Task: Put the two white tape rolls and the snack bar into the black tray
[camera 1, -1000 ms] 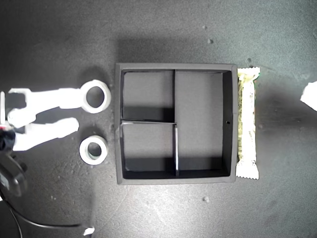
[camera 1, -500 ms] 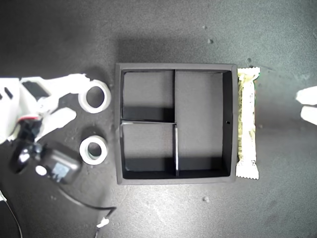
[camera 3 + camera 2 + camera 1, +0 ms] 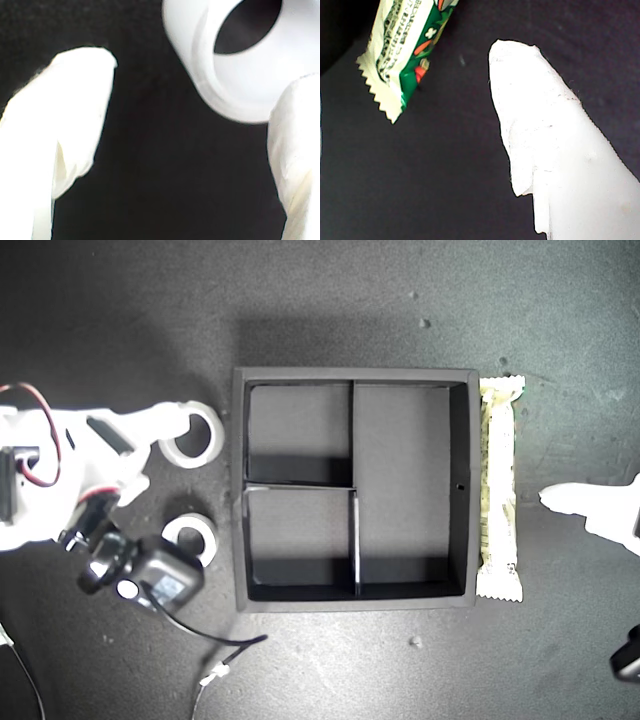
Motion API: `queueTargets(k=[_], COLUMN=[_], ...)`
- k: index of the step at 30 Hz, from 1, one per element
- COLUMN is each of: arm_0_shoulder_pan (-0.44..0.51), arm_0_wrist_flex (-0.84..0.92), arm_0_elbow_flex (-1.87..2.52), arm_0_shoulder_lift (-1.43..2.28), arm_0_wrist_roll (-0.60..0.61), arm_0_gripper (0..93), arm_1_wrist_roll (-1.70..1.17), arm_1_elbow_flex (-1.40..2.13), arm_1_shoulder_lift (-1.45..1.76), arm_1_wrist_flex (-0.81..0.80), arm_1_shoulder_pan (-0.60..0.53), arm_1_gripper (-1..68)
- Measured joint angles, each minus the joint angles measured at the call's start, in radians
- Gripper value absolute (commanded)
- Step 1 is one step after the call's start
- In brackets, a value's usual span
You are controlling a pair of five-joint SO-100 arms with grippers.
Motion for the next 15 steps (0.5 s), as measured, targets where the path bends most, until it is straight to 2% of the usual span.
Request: queueTargets(k=[12, 15], arm_0_shoulder_pan=[0.011, 0.011], arm_0_wrist_flex=[-0.046, -0.060], arm_0_elbow_flex=[-0.032, -0.032], arm_0_shoulder_lift=[-0.152, -0.176], arm_0_wrist_roll=[0.000, 0.000], arm_0_gripper=[22.8, 19.0], arm_1_wrist_roll=[0.028, 0.034], arm_1_elbow_flex=[0.031, 0.038], arm_1_shoulder_lift=[0.000, 0.000], arm_1_wrist_flex=[-0.032, -0.035], arm_1_shoulder_pan=[-0.003, -0.003], arm_1_gripper=[22.0, 22.0])
